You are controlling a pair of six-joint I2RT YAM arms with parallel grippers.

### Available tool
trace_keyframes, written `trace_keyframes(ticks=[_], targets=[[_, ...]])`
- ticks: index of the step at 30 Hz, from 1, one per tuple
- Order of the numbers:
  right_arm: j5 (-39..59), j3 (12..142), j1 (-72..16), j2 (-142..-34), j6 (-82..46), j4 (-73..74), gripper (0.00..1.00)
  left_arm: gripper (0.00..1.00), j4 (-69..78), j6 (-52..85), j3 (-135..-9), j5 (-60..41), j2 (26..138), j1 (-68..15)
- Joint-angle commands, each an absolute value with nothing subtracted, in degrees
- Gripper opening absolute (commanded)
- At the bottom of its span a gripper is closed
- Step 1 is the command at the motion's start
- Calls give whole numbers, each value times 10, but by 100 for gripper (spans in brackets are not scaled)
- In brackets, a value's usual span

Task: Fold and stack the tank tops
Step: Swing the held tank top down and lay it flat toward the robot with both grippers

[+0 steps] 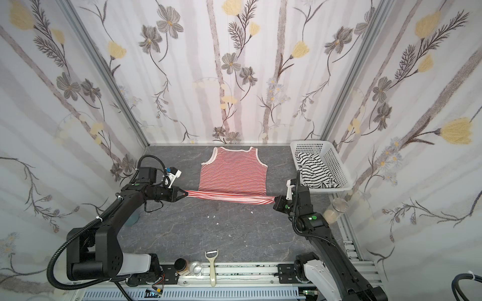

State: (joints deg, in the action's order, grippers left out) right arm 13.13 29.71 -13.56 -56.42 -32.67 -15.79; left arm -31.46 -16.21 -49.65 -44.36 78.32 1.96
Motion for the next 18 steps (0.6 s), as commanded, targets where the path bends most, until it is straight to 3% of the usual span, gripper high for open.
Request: trace_keyframes(ticks=[1,18], targets=[[142,267,-148,-532,-360,-154,0,0,-351,-243,-487,-402,779,20],[44,221,-260,-553,-424,-252,0,0,-667,-538,-567,-396,988,2]])
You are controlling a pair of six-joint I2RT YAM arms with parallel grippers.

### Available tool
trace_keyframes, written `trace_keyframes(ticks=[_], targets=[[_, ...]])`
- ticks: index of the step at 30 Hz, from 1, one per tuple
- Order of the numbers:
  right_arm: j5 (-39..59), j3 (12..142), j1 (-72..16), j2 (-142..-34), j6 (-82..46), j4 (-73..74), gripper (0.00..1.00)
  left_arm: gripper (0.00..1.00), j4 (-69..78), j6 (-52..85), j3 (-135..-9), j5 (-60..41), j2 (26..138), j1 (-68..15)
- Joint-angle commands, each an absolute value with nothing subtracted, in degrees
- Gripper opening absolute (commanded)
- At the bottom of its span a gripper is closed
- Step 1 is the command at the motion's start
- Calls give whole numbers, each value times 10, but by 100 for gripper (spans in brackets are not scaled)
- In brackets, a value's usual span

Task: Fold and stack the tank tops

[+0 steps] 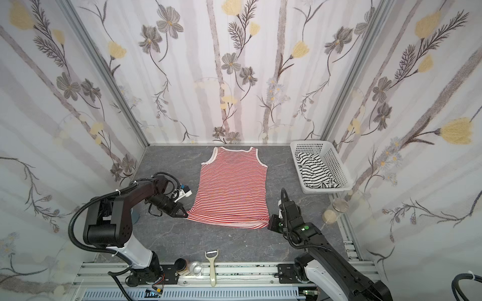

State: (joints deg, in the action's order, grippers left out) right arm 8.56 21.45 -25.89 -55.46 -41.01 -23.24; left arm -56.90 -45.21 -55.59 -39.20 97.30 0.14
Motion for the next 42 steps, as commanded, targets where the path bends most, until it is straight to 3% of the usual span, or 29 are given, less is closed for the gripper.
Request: trace_keyframes(ticks=[1,16,24,26,29,31,36,42], targets=[[37,221,-260,-549,-427,-257,0,0,-671,-544,-572,-390,991,5],[23,204,-285,-586,-433,-251,2,0,-691,-575,-581,-340,1040,0],[18,205,-314,-606,-448,-245,6,12,-680,-584,-561,-303,1053,-11],[17,205,-318,-595,-451,-257,13,21,-680,-587,-556,-290,1052,-11],[11,212,-320,-563,-456,-287,25,45,-679,-595,-548,-262,1046,-10],[2,225,-321,-540,-459,-313,29,52,-679,-601,-547,-244,1038,-7],[8,251,-320,-519,-473,-304,33,54,-679,-598,-604,-239,1032,8],[8,289,-332,-593,-476,-260,33,53,-679,-519,-779,-313,1103,-6]])
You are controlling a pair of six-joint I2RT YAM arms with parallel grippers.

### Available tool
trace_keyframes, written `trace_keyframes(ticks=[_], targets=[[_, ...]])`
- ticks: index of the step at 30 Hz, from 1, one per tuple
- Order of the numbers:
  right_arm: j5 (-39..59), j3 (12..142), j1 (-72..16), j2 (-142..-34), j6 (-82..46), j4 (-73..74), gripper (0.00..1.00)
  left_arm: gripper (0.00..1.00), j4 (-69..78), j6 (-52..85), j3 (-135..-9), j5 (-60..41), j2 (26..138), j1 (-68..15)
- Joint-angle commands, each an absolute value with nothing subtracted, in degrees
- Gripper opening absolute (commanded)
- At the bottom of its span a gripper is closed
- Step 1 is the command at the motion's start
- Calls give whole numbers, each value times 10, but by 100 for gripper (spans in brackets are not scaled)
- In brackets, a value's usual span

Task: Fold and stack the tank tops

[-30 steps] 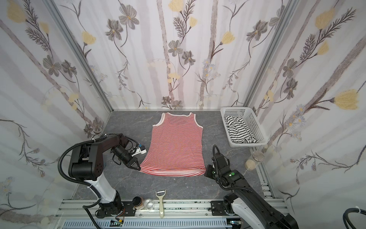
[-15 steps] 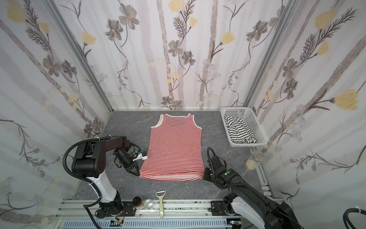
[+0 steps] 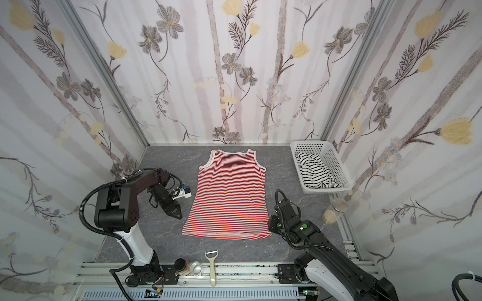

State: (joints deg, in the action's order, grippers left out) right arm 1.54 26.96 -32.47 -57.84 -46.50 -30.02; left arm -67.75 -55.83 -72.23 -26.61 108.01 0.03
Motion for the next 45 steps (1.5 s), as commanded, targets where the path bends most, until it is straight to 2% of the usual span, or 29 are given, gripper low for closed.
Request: trace_keyframes(ticks=[1,5,11,17,22,29,39,45], targets=[[10,290,-335,-595,-481,-244,33,53,-677,-503,-809,-326,1120,-11],[43,287,-340,-643,-495,-161,33,53,-652,-433,-911,-356,1182,-57],[62,279,-376,-722,-523,-95,33,51,-595,-346,-1047,-305,1279,-128],[72,257,-405,-767,-552,-39,34,53,-587,-294,-1240,-266,1394,-152],[71,229,-404,-794,-573,-8,33,54,-587,-284,-1328,-230,1461,-160],[74,235,-381,-824,-565,-13,35,58,-587,-279,-1328,-187,1479,-156],[94,286,-272,-847,-481,-58,38,60,-584,-246,-1275,-181,1441,-122],[111,371,-203,-943,-411,-71,39,60,-565,-231,-1185,-214,1385,-119]])
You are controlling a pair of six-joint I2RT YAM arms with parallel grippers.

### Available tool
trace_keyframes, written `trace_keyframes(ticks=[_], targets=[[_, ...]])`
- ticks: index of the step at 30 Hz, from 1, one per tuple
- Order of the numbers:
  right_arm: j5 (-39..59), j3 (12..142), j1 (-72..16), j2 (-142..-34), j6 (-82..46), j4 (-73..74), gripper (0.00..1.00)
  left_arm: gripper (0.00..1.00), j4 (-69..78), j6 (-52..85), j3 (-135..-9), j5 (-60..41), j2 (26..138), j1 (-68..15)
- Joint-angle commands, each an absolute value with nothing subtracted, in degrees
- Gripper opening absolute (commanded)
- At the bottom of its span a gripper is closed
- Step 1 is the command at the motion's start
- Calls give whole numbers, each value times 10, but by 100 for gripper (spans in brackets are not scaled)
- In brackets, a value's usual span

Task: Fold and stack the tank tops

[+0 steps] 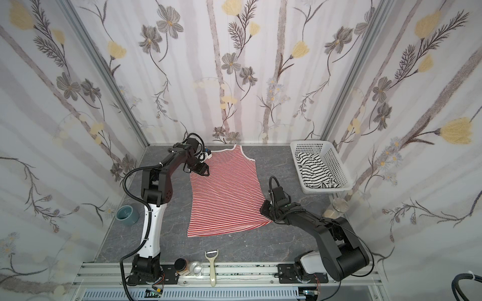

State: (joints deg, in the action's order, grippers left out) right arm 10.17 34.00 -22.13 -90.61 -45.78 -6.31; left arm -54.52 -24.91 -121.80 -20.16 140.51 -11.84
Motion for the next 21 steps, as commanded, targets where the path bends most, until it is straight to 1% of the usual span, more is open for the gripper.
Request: trace_keyframes(ticks=[1,6,11,15,18,21], targets=[[108,391,-197,-964,-402,-75,39,60,-557,-227,-1165,-216,1373,-120],[113,481,-177,-1060,-376,-80,39,61,-525,-212,-1082,-213,1322,-125],[103,544,-150,-1110,-353,-99,39,61,-489,-196,-991,-200,1263,-127],[49,581,-145,-1072,-330,-149,39,63,-473,-185,-961,-180,1220,-129],[39,591,-145,-1027,-319,-175,40,64,-472,-177,-983,-180,1209,-131],[41,575,-154,-968,-335,-169,41,65,-470,-173,-1030,-190,1215,-137]])
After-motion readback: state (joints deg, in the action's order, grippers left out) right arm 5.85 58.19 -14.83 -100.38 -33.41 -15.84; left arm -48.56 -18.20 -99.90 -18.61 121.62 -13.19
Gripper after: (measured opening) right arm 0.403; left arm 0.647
